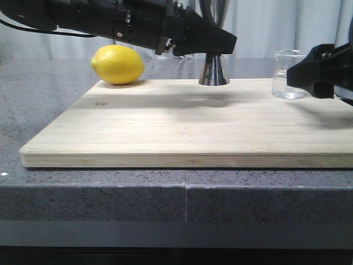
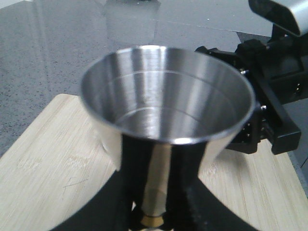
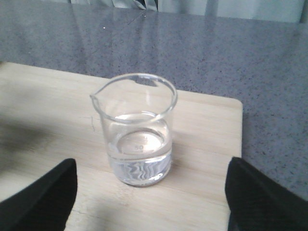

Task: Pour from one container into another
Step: 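Reach the right gripper to the glass beaker and grasp it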

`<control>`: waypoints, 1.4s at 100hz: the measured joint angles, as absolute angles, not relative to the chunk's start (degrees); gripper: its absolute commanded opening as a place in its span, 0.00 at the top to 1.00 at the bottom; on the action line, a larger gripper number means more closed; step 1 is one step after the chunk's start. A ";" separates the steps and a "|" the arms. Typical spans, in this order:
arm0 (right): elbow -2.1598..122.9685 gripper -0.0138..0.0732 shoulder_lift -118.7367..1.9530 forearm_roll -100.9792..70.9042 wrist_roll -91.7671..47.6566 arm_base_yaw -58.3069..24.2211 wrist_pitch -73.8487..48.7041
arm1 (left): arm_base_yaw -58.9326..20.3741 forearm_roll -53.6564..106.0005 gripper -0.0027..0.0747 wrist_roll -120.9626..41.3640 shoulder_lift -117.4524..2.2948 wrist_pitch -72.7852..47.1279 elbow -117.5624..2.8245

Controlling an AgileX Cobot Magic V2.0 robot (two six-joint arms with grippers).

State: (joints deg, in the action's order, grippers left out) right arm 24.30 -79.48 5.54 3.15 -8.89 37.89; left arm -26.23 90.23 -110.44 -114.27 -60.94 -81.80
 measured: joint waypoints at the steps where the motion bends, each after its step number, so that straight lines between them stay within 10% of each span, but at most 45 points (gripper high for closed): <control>1: 24.44 0.18 -79.64 5.54 3.15 -8.89 37.90 | -26.23 90.23 0.99 -110.44 -114.27 -60.94 -81.80; 105: 30.36 0.19 -90.91 6.14 3.15 -8.89 46.11 | -26.23 90.23 0.99 -110.44 -114.27 -61.03 -81.80; 140: 30.36 0.44 -90.91 6.62 3.15 -8.89 46.48 | -26.23 90.23 0.99 -110.44 -114.27 -61.03 -81.80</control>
State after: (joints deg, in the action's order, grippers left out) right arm 30.36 -90.91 6.62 3.15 -8.89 46.48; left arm -26.23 90.23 -110.44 -114.27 -61.03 -81.80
